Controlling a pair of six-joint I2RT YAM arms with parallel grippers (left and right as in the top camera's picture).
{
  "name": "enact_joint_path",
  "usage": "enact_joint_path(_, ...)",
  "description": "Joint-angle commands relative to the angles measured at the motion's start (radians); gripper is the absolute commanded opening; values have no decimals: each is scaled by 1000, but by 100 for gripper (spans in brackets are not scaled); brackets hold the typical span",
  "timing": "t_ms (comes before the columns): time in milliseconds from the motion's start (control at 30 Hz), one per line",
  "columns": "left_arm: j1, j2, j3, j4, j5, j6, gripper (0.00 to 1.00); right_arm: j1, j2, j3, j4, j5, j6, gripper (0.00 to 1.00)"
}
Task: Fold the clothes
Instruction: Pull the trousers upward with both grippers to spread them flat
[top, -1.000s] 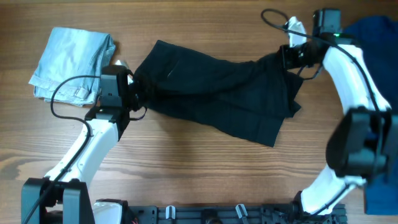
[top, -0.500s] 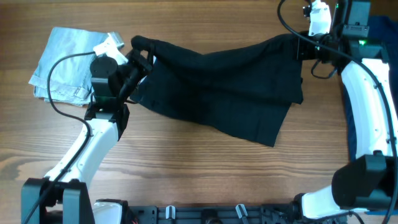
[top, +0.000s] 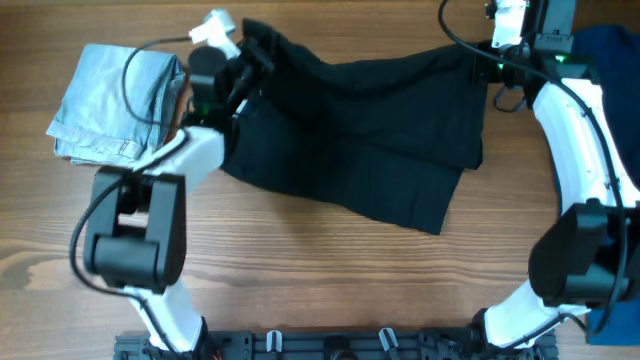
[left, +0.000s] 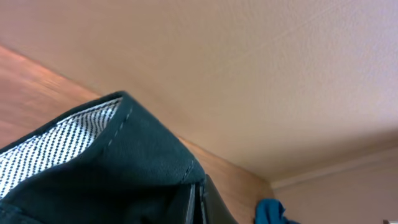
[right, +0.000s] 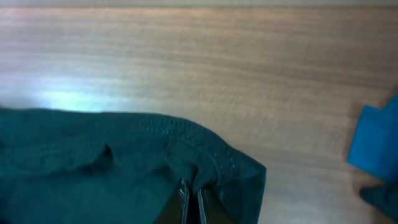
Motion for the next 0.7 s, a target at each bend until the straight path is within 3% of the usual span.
enact_joint_path(0, -8, 84, 146, -29, 15, 46, 4, -6, 67, -2, 68, 108, 19, 4)
enact_joint_path(300, -9, 139, 270, -75, -95, 189, 4, -7, 132, -2, 251, 208, 62, 4)
enact_joint_path(667, -18, 281, 274, -29, -154, 190, 4, -7, 198, -2, 344, 269, 64, 4)
